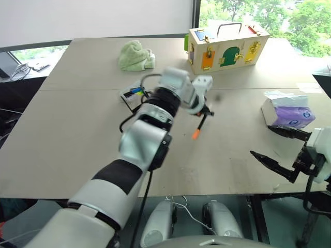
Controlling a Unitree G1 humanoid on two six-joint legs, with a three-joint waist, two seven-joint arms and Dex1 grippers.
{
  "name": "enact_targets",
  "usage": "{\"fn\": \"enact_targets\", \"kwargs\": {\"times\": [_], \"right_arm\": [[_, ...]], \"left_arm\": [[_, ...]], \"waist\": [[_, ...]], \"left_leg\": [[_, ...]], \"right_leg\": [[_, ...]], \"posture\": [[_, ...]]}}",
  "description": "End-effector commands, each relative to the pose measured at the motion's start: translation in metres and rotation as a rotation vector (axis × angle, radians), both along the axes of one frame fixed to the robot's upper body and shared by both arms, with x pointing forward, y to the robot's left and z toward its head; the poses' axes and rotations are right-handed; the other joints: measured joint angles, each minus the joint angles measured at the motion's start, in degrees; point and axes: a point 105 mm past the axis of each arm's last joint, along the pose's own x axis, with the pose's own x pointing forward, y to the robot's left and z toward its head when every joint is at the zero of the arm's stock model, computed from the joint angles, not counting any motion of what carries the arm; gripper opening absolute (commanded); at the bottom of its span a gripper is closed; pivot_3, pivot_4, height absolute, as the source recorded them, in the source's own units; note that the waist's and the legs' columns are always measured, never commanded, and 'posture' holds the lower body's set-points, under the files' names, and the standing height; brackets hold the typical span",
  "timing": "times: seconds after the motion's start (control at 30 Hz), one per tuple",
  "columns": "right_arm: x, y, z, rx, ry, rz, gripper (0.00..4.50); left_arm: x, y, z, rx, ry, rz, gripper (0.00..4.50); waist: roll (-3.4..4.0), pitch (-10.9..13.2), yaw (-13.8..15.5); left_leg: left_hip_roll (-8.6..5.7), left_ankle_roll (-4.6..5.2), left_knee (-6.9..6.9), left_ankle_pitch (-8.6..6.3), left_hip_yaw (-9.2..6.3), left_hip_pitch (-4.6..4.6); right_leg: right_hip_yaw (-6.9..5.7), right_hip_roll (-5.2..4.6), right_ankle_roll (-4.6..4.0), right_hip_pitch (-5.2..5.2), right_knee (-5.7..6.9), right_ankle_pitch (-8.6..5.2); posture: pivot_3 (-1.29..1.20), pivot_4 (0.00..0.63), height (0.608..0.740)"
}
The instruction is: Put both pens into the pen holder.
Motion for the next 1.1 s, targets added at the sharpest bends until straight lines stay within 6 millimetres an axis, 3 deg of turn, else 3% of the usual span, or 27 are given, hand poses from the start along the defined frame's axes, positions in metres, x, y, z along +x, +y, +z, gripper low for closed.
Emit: {"fn": "enact_targets", "kwargs": {"times": [0.03, 0.13, 0.27, 0.4, 0.6, 0.77, 1.1], "right_arm": [[0.008, 0.013, 0.004, 0.035, -0.022, 0.067, 4.5], [0.017, 0.028, 0.005, 0.068, -0.026, 0.12, 4.5], [0.023, 0.047, 0.008, 0.1, -0.024, 0.202, 4.5], [0.027, 0.057, 0.012, 0.119, -0.026, 0.246, 4.5], [0.03, 0.065, 0.017, 0.132, -0.03, 0.281, 4.5], [0.029, 0.067, 0.021, 0.14, -0.032, 0.288, 4.5], [0.028, 0.07, 0.027, 0.153, -0.046, 0.295, 4.5]], "left_arm": [[-0.023, 0.009, 0.08, -0.324, -0.387, -0.156, 0.34], [-0.03, 0.049, 0.096, -0.307, -0.541, -0.058, 0.34], [-0.048, 0.097, 0.141, -0.259, -1.048, 0.046, 0.34], [-0.067, 0.118, 0.127, 0.04, -1.339, -0.031, 0.34], [-0.088, 0.134, 0.07, 0.387, -1.516, -0.285, 0.34], [-0.081, 0.149, 0.051, 0.455, -1.518, -0.327, 0.34], [-0.071, 0.167, 0.032, 0.453, -1.488, -0.352, 0.34]], "waist": [[0.09, -0.05, -0.26], [0.1, -0.03, 0.0], [0.09, -0.02, 0.56], [0.08, -0.03, 1.64], [0.05, -0.03, 1.79], [0.06, -0.03, 1.74], [0.06, -0.03, 1.52]], "left_leg": [[0.04, -0.02, -0.02, 0.0, 0.06, 0.03], [0.09, -0.05, -0.06, 0.0, 0.13, 0.04], [0.03, -0.04, 0.03, 0.0, 0.08, 0.01], [-0.06, -0.02, 0.06, 0.0, 0.08, -0.01], [-0.05, 0.02, 0.03, -0.02, 0.01, -0.04], [-0.05, 0.3, 0.05, -0.17, -0.03, -0.01], [-0.04, 0.34, 0.08, -0.19, 0.04, 0.02]], "right_leg": [[0.09, -0.02, -0.02, -0.02, 0.03, 0.0], [0.24, -0.04, -0.05, -0.09, 0.0, 0.01], [0.2, -0.07, -0.04, -0.04, -0.01, 0.02], [0.15, -0.15, -0.05, -0.02, -0.06, 0.03], [0.06, -0.2, -0.09, -0.01, -0.12, 0.05], [-0.03, -0.22, -0.12, 0.06, -0.11, 0.07], [-0.22, -0.11, -0.1, 0.05, -0.05, 0.09]], "posture": [[0.0, 0.15, 0.74], [0.0, 0.15, 0.74], [0.0, 0.15, 0.74], [0.0, 0.15, 0.74], [0.0, 0.15, 0.74], [0.0, 0.15, 0.74], [0.0, 0.15, 0.74]]}}
